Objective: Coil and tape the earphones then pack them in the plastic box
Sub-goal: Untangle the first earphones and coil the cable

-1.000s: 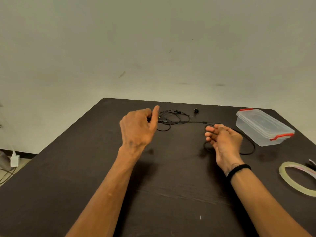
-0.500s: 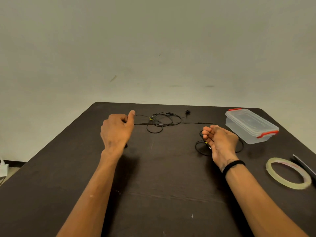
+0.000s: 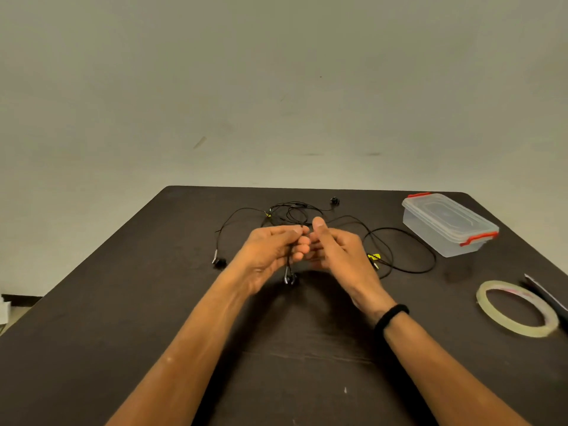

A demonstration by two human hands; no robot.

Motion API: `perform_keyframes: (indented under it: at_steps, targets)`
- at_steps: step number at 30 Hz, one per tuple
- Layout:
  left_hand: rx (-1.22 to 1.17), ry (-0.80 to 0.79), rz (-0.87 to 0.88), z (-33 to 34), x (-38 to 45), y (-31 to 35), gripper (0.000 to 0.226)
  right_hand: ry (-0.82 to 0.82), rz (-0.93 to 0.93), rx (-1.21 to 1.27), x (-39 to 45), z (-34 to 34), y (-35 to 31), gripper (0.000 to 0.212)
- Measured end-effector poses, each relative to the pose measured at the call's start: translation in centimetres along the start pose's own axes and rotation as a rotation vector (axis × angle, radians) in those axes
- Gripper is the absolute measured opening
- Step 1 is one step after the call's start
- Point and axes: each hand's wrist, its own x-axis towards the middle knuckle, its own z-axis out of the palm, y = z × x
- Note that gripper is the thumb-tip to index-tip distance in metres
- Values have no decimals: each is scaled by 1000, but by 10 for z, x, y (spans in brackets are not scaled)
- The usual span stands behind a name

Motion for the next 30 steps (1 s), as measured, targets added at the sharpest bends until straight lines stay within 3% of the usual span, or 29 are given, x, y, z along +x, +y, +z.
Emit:
perform_keyframes:
  at_steps: [3, 6, 8, 11, 13, 14, 18, 21, 24, 30]
  targets:
    - [63, -84, -3, 17, -9, -6, 17, -121, 131, 216, 2, -3, -1, 45]
    - [234, -68, 75, 21, -10, -10, 21, -125, 157, 304, 1, -6, -8, 33]
    - [549, 31, 259, 16, -8, -13, 30, -102, 154, 394, 1, -9, -11, 32]
    - [911, 331, 677, 9, -7, -12, 42, -69, 130, 503, 1, -15, -14, 34]
    - [891, 434, 887, 6, -6, -9, 28, -85, 137, 503, 1, -17, -17, 34]
    - [828, 407, 913, 3, -3, -8, 21, -116, 160, 520, 1, -17, -18, 34]
    - [746, 128, 813, -4, 1, -5, 34, -348, 319, 620, -4, -11, -22, 33]
    - [715, 32, 738, -8, 4, -6, 36, -544, 377, 740, -8, -4, -23, 35]
    - [640, 47, 656, -9, 8, -9, 48, -657, 376, 863, -10, -2, -28, 36]
    - [638, 191, 683, 5, 0, -11, 83, -664, 282, 1055, -14, -4, -43, 29]
